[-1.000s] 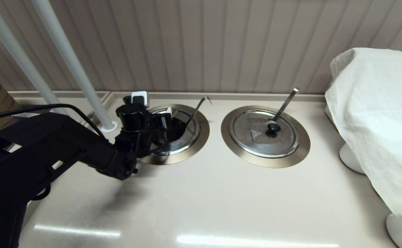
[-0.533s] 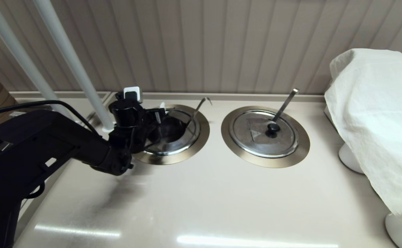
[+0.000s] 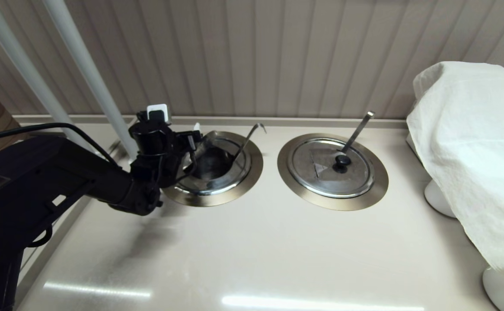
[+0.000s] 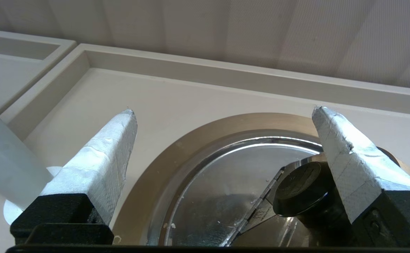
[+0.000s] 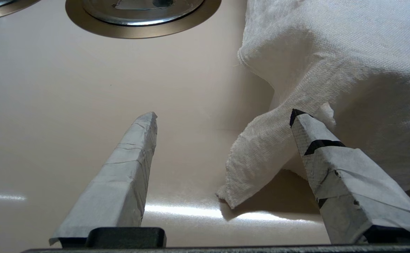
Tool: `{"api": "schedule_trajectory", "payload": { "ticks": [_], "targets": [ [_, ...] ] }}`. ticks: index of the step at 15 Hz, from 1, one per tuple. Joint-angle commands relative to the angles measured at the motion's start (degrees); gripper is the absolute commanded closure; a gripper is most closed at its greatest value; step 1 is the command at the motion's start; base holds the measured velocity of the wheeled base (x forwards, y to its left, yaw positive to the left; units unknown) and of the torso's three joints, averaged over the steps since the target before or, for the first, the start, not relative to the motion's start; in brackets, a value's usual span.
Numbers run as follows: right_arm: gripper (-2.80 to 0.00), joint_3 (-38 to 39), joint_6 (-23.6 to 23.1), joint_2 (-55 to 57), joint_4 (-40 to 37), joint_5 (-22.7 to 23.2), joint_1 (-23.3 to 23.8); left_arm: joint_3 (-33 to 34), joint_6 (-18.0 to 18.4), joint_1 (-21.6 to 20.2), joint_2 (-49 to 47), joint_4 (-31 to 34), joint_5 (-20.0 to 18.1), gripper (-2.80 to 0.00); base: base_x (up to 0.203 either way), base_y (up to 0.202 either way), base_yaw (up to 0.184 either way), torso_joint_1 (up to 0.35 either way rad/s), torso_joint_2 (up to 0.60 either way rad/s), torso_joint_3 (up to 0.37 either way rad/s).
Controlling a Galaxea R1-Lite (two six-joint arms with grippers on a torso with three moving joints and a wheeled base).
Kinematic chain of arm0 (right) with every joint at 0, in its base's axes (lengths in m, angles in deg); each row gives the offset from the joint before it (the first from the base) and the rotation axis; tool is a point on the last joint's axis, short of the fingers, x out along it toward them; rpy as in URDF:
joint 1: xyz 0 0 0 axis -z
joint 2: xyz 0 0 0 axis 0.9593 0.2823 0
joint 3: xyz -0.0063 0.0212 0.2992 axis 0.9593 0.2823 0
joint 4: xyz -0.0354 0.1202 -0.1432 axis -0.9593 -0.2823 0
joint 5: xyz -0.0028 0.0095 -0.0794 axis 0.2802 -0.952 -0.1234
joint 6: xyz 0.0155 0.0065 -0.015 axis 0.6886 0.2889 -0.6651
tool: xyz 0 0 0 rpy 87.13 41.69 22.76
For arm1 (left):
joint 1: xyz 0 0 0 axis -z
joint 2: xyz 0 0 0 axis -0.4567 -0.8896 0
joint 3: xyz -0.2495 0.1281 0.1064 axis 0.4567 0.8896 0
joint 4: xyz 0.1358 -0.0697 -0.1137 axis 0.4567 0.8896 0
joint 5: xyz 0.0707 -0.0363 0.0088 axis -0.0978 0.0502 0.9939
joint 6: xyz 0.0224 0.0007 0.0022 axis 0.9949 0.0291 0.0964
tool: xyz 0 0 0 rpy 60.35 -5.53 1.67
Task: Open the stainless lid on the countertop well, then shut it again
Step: Open the lid
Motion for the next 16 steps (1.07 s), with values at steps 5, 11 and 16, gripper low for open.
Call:
{"api": "schedule_trajectory", "payload": {
  "ticks": [5, 11, 16],
  "targets": [
    [-2.80, 0.0, 0.0, 0.0, 0.0, 0.0, 0.0, -0.8, 0.1, -1.3, -1.0, -0.2, 0.1, -2.80, 0.000, 0.000, 0.000, 0.000, 0.00, 0.000],
    [-2.80, 0.0, 0.0, 0.0, 0.0, 0.0, 0.0, -2.4, 0.2, -4.0, -1.1, -0.2, 0.2, -2.80, 0.000, 0.000, 0.000, 0.000, 0.00, 0.000],
    [-2.80, 0.0, 0.0, 0.0, 0.0, 0.0, 0.0, -3.9, 0.2, -5.2, 1.7, -0.3, 0.8, -2.80, 0.000, 0.000, 0.000, 0.000, 0.00, 0.000]
  ]
}}
